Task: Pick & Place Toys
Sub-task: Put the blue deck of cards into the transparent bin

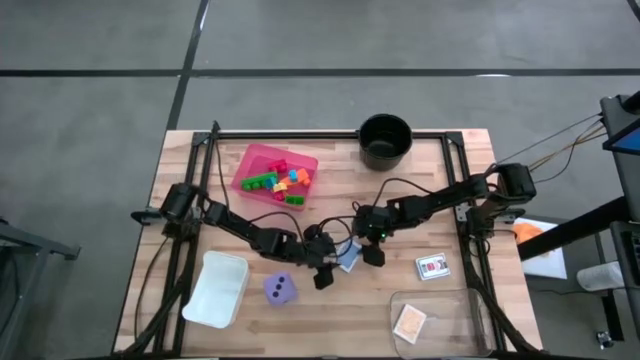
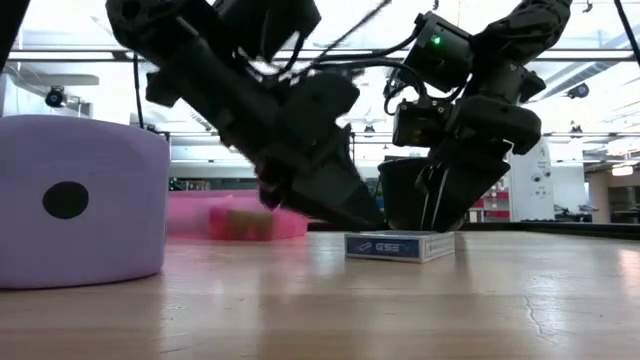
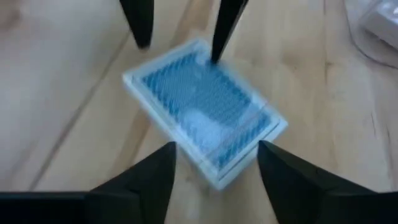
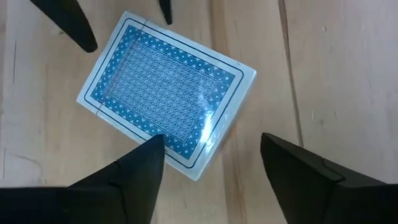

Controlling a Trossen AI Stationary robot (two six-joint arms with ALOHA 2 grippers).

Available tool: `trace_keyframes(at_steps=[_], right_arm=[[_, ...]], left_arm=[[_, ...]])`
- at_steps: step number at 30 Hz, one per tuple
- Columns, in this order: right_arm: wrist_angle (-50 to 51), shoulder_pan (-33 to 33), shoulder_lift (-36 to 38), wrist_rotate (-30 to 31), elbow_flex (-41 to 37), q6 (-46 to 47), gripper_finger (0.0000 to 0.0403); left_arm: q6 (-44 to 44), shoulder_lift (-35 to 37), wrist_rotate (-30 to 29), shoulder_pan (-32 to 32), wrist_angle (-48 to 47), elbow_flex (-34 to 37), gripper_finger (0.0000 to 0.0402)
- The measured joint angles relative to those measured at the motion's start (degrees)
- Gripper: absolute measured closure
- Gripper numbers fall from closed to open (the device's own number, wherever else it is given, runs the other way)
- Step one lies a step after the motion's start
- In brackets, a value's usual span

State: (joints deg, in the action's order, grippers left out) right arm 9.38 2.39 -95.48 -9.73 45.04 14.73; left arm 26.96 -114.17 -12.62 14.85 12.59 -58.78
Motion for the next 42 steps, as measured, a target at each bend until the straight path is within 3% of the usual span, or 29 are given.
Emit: trace_keyframes(at_steps=[4,9,11,17,24,33,42], right_arm=[[-0.2,0.0,0.1,2.1,0.0,-0.6,0.0171],[-2.0,0.0,-0.2,3.2,0.0,-1.5,0.0208],[-2.4,0.0,-0.4,3.1,0.0,-1.5,0.0224],[-2.5,0.5,0.4,3.6,0.0,-3.0,0.0282],[-2.7,1.2,2.5,6.3,0.0,-4.4,0.0376],[-2.9,1.1,3.0,8.9,0.0,-4.4,0.0372],[-1.4,1.1,3.6,8.9,-0.1,-4.5,0.0372]], left_arm=[[-3.0,0.0,-3.4,1.6,0.0,-2.8,0.0248],[-3.1,0.0,-3.9,2.7,-0.9,-4.0,0.0370],[-1.9,0.0,-3.9,2.9,-1.9,-3.8,0.0392],[-0.9,0.0,-3.9,3.1,-4.3,-3.7,0.0398],[1.3,-0.4,-4.4,3.1,-3.6,-3.7,0.0400],[4.9,-2.8,-4.5,3.1,-3.3,-3.8,0.0401],[10.5,-5.4,0.7,2.3,-5.1,-4.4,0.0401]])
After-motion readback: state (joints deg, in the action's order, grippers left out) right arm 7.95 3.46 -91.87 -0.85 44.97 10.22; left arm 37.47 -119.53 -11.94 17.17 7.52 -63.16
